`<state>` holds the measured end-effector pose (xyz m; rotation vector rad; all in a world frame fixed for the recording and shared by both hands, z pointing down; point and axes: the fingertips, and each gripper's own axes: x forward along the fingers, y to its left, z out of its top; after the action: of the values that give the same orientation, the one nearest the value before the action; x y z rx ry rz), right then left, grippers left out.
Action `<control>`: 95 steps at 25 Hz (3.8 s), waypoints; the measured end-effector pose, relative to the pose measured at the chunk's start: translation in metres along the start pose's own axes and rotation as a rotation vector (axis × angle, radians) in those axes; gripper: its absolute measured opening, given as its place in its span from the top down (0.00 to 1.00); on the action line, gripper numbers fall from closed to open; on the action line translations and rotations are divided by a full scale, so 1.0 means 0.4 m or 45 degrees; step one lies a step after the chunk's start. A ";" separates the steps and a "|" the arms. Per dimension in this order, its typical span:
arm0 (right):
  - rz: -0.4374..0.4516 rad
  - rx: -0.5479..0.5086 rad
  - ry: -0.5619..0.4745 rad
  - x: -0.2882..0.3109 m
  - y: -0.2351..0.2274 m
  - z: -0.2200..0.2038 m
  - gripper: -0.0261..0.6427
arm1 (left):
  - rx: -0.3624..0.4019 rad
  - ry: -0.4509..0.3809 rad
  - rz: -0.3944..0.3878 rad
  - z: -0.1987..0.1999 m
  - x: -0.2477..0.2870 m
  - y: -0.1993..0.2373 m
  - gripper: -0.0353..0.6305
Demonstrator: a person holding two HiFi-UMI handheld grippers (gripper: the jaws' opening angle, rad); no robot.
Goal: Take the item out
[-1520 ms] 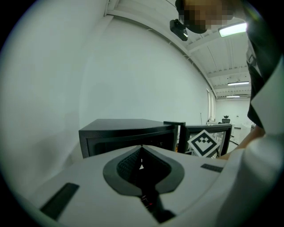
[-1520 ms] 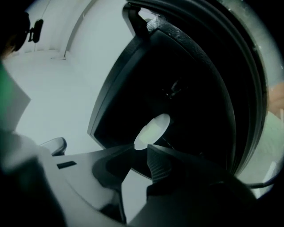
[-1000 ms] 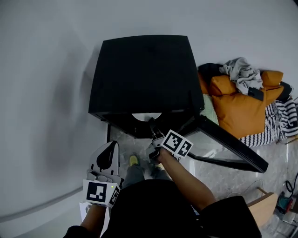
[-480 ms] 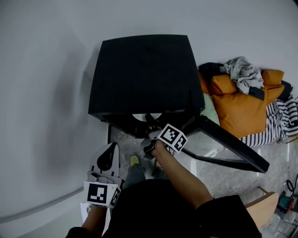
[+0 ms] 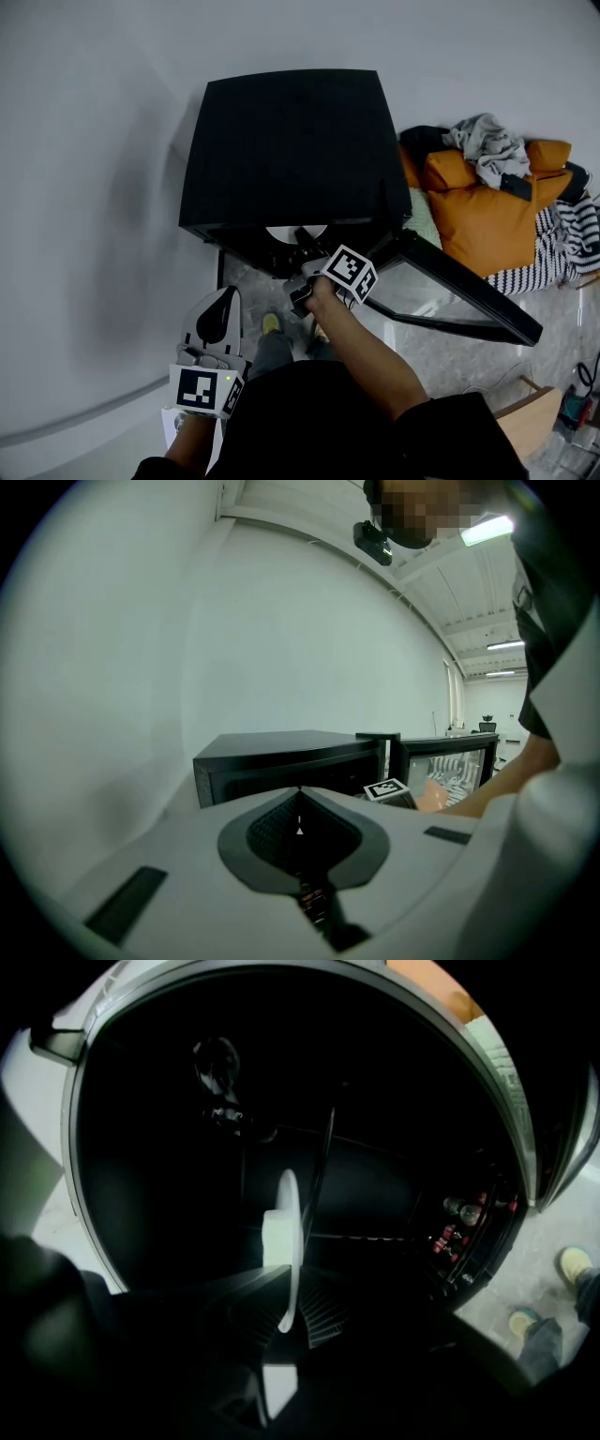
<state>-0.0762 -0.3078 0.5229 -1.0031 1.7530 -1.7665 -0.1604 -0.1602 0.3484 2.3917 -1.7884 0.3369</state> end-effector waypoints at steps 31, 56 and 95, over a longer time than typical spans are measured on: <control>0.025 -0.026 0.340 -0.298 0.053 -0.118 0.92 | -0.007 -0.032 -0.068 0.003 -0.021 -0.063 0.94; 0.117 -0.079 0.481 -0.563 0.271 -0.086 0.92 | -0.044 -0.067 -0.122 0.021 -0.004 -0.102 0.94; 0.132 -0.158 0.393 -0.594 0.341 -0.024 0.92 | -0.070 -0.119 -0.159 0.075 -0.003 -0.106 0.94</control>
<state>0.0432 -0.1343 0.3475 -0.6985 2.0839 -1.8417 -0.1173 -0.1544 0.3201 2.5033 -1.6513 0.1624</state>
